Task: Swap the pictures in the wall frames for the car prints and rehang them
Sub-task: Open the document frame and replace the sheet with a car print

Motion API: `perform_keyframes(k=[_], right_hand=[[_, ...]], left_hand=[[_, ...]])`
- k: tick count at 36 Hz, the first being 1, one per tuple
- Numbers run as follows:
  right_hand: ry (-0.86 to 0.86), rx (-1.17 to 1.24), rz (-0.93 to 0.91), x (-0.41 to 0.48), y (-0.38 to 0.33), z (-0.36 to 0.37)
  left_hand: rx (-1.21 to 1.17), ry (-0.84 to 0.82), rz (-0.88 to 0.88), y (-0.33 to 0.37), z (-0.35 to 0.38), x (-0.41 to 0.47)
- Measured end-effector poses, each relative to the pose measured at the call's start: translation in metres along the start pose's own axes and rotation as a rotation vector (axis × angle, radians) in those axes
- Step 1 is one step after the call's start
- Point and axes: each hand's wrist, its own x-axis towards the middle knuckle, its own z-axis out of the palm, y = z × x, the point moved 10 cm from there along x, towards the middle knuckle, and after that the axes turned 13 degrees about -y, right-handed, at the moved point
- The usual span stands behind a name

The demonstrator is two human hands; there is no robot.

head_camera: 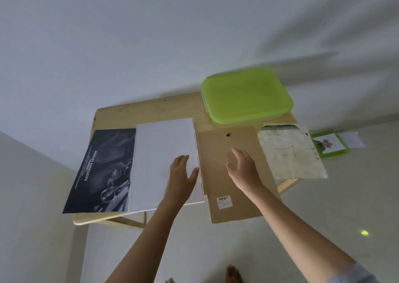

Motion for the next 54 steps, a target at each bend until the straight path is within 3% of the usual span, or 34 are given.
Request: perform_keyframes(k=[4, 9, 16, 23, 28, 34, 41, 47, 54], right_hand=[[-0.053, 0.021, -0.065, -0.011, -0.045, 0.051], [-0.159, -0.045, -0.013, -0.026, -0.061, 0.127], [-0.114, -0.154, 0.155, -0.044, -0.057, 0.173], [-0.023, -0.228, 0.295, -0.044, -0.060, 0.182], [0.024, -0.186, 0.296, -0.042, -0.065, 0.181], [0.137, -0.023, 0.197, -0.041, -0.077, 0.177], [0.227, 0.469, 0.170, -0.029, -0.070, 0.151], [0.175, 0.629, 0.297, -0.021, -0.053, 0.124], [0.053, 0.436, 0.236, -0.010, -0.060, 0.113]], left_hand=[[0.005, 0.056, -0.107, -0.064, -0.034, -0.022], [0.068, -0.063, -0.200, -0.132, -0.042, -0.049], [0.200, -0.239, -0.085, -0.164, -0.028, -0.059], [0.143, -0.263, -0.029, -0.168, -0.024, -0.057], [0.104, -0.275, 0.000, -0.170, -0.024, -0.058], [0.094, -0.264, 0.027, -0.169, -0.025, -0.059], [0.065, -0.279, 0.037, -0.170, -0.026, -0.059], [0.053, -0.285, 0.036, -0.171, -0.027, -0.060], [0.046, -0.290, 0.029, -0.171, -0.026, -0.059]])
